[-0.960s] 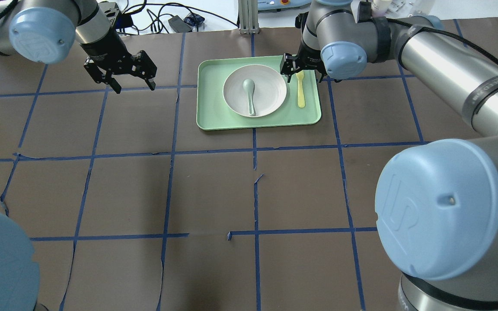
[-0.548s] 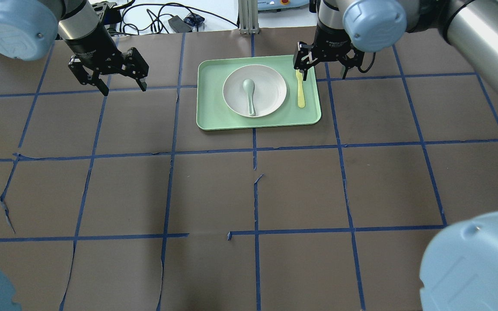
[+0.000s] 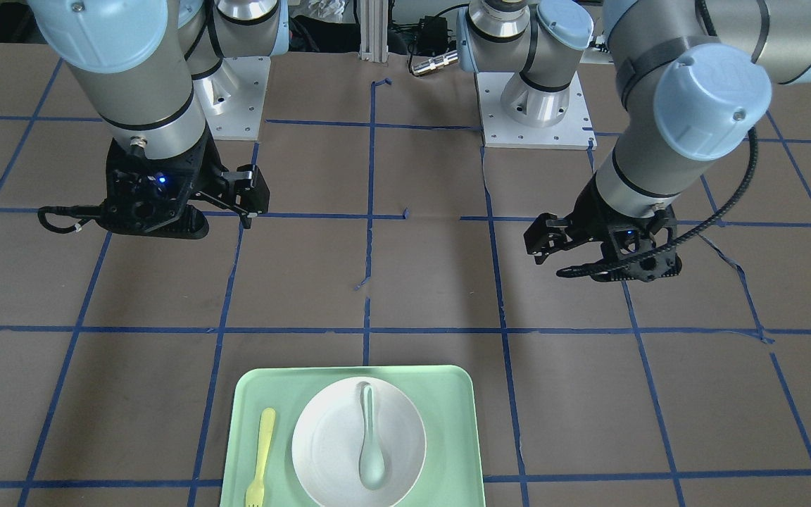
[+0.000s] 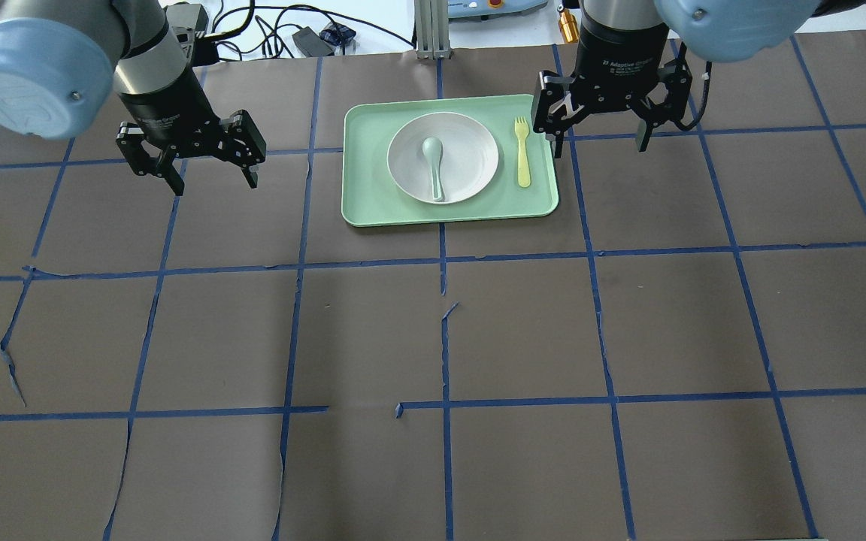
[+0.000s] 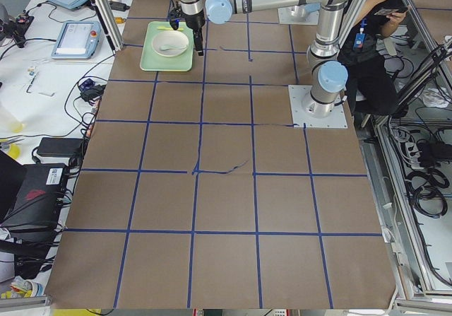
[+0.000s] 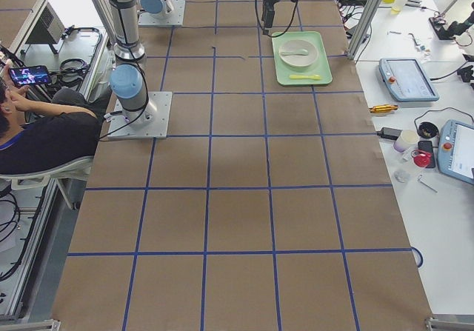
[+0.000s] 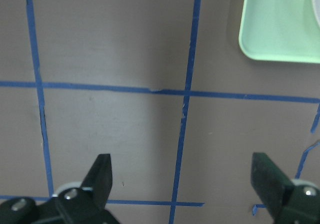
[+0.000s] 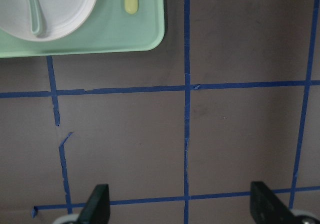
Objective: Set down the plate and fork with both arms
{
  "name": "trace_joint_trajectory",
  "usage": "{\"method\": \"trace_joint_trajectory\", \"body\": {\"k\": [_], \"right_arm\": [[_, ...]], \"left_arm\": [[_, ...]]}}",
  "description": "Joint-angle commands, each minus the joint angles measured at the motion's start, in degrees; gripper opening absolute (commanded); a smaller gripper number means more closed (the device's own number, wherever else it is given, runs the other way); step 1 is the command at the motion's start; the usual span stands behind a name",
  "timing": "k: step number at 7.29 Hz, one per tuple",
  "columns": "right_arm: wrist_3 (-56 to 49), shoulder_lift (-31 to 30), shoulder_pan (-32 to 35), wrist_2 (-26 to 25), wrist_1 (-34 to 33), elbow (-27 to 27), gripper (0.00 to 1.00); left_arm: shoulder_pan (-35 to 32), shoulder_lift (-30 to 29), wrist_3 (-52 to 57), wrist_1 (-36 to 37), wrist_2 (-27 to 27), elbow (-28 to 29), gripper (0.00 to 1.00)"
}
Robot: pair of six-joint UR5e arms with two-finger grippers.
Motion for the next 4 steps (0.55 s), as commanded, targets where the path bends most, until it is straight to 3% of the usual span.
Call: {"method": "trace_joint_trajectory", "body": {"k": [1,4], "right_arm": [[0.2,-1.6,0.3,0.3,0.3,1.4,1.0],[-0.5,-1.8,0.3,0.3,0.4,2.3,1.0]], "left_arm": [[-2.3,1.5,-0.5,0.0,0.7,-0.4,1.0],[-2.4,3.0,-0.1,-4.0,0.5,0.1,1.0]]}}
